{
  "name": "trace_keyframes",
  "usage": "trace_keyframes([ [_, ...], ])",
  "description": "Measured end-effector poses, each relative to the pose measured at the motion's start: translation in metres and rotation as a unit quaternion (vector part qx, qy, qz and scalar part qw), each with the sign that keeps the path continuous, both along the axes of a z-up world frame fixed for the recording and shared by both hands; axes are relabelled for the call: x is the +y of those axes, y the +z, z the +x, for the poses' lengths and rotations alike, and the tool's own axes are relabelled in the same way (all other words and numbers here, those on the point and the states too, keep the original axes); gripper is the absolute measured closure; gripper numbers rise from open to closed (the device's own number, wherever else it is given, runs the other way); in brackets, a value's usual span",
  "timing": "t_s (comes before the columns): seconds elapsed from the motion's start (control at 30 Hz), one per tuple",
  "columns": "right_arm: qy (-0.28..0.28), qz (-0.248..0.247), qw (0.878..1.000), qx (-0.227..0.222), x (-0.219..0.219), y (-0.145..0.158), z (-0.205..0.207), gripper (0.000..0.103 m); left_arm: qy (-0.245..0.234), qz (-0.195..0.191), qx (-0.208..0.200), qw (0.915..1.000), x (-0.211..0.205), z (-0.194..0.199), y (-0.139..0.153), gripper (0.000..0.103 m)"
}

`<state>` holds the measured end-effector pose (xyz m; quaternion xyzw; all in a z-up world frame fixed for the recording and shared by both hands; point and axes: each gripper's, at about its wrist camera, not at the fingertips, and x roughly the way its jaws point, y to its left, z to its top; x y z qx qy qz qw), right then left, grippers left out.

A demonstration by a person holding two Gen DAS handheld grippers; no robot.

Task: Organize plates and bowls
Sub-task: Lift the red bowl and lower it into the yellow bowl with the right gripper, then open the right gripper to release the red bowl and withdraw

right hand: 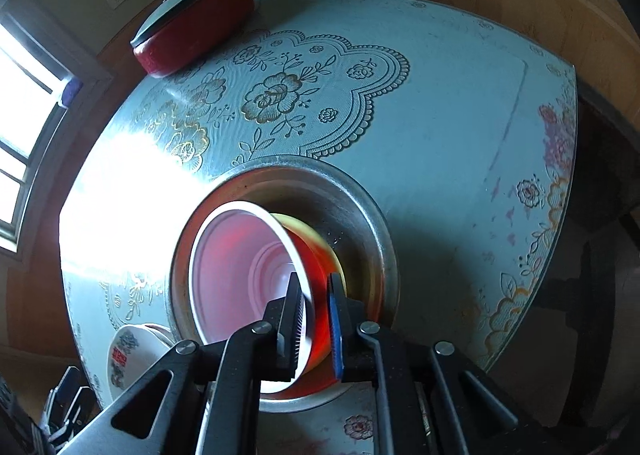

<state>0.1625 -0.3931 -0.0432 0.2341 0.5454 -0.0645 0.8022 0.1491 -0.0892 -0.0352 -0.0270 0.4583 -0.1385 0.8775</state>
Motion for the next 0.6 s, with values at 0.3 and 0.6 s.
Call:
trace_keyframes([
  [0.3, 0.013, -0.024, 1.0, -0.002, 0.0024, 0.0046, 0.0015, 0.087, -0.002, 0.002, -0.001, 1.0, -0.0008, -0.0009, 0.0, 0.013],
  [0.6, 0.011, -0.03, 0.999, -0.008, 0.001, 0.004, 0.0005, 0.087, -0.006, -0.001, -0.001, 1.0, -0.0036, -0.0019, 0.0002, 0.012],
])
